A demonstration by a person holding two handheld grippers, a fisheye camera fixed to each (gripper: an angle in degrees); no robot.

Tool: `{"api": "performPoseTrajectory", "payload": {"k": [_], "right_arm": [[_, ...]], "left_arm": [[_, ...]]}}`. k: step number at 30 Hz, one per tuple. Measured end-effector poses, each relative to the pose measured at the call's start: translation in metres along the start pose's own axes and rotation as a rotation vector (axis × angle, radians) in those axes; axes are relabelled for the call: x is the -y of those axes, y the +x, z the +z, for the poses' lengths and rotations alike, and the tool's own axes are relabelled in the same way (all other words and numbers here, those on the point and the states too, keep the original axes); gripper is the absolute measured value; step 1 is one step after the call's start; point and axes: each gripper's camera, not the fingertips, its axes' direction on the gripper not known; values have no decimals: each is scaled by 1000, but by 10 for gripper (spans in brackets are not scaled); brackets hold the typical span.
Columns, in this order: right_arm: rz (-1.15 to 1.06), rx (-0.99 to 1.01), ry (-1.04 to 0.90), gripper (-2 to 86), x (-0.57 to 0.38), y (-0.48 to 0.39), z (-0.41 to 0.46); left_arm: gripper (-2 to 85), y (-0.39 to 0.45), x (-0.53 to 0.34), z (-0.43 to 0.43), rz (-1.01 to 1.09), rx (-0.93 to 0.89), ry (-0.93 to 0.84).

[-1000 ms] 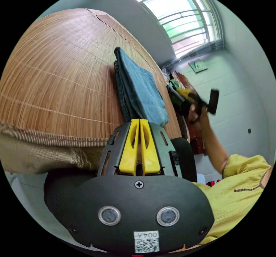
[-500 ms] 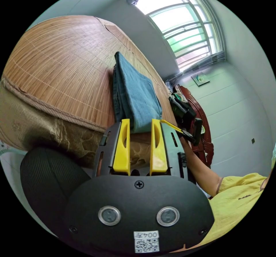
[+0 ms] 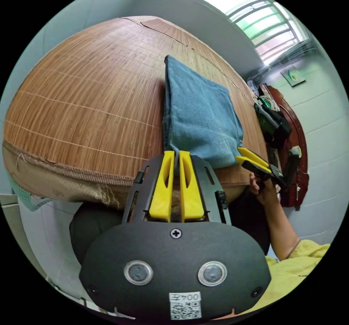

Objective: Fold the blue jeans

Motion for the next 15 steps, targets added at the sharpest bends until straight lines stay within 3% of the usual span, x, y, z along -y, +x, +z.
{"api": "performPoseTrajectory", "payload": {"k": [3, 8, 15], "right_arm": [[52, 54, 22, 171, -1, 24, -33], [354, 322, 241, 141, -33, 115, -89], [551, 469, 133, 133, -34, 166, -67]], "left_arm": [[15, 4, -10, -14, 28, -12, 23], [4, 19, -48, -61, -38, 73, 307], [2, 100, -5, -2, 166, 78, 187]]}}
